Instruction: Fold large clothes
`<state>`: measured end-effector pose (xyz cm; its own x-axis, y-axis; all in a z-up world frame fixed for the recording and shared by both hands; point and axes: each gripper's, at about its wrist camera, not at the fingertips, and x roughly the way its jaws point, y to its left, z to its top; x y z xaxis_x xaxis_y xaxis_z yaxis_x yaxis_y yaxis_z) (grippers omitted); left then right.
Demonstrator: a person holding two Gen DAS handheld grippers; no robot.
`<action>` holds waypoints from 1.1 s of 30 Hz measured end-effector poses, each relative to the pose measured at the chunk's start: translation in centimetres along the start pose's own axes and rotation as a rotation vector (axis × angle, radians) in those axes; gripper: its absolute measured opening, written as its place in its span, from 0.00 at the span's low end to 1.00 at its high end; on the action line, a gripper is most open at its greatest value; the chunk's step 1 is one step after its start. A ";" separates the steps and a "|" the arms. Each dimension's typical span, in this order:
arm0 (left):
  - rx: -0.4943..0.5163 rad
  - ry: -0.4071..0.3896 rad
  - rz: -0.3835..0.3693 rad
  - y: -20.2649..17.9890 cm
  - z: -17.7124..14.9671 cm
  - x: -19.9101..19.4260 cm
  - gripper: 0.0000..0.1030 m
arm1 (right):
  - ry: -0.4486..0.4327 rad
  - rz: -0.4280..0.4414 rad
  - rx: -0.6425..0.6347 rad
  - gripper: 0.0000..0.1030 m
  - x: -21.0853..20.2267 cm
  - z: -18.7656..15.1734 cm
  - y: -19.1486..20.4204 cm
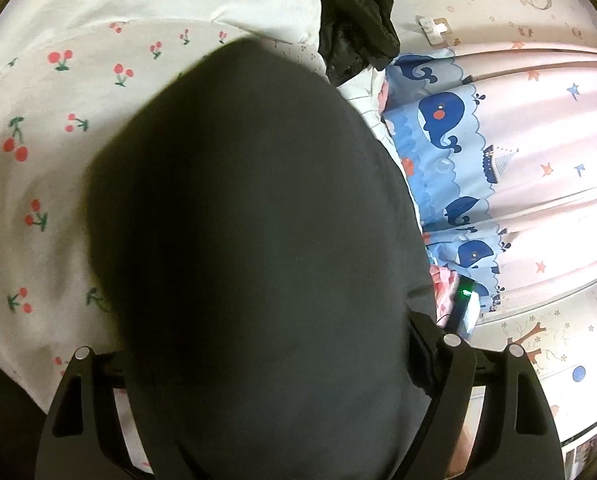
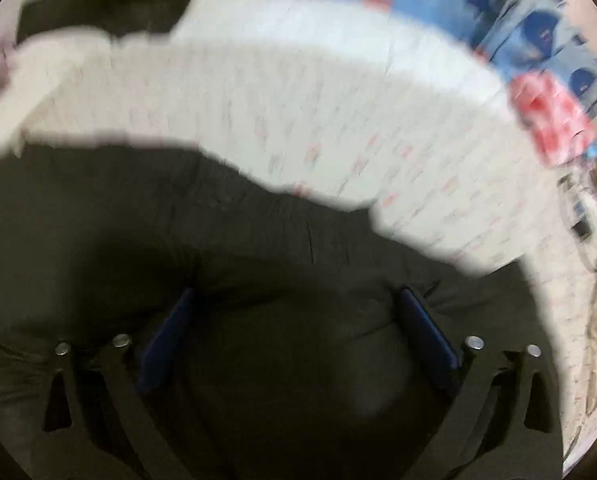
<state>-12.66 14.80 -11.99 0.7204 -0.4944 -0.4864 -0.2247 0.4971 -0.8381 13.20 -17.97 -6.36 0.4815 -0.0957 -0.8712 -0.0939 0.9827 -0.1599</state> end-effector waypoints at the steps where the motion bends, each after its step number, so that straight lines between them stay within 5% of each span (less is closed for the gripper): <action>1: 0.001 0.001 0.003 0.0 0.0 0.1 0.78 | 0.000 0.007 -0.004 0.93 -0.4 0.0 -0.1; 4: -0.009 0.012 -0.005 0.2 0.1 0.3 0.78 | -0.068 0.072 -0.027 0.93 -4.6 -1.4 -1.1; 9: -0.019 0.009 -0.016 0.2 0.2 0.1 0.78 | -0.194 0.126 -0.083 0.93 -11.9 -8.2 -0.9; 12: -0.002 0.000 0.001 -0.2 0.1 0.2 0.78 | -0.114 0.081 -0.210 0.93 -9.5 -11.1 2.1; 16: 0.061 -0.022 0.049 -1.3 -0.5 -0.4 0.78 | -0.106 0.101 -0.140 0.93 -10.1 -11.7 1.5; 19: 0.086 -0.050 0.067 -1.7 -0.8 -1.1 0.78 | -0.196 0.108 -0.141 0.93 -13.1 -13.3 1.7; 33: 0.368 -0.187 0.242 -6.7 -2.5 -1.6 0.79 | -0.149 0.131 -0.145 0.93 -12.6 -17.7 2.0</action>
<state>-13.98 10.51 -6.24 0.7894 -0.2131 -0.5757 -0.1775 0.8186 -0.5463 -8.51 -17.65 -3.92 0.5793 0.0659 -0.8124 -0.2827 0.9511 -0.1244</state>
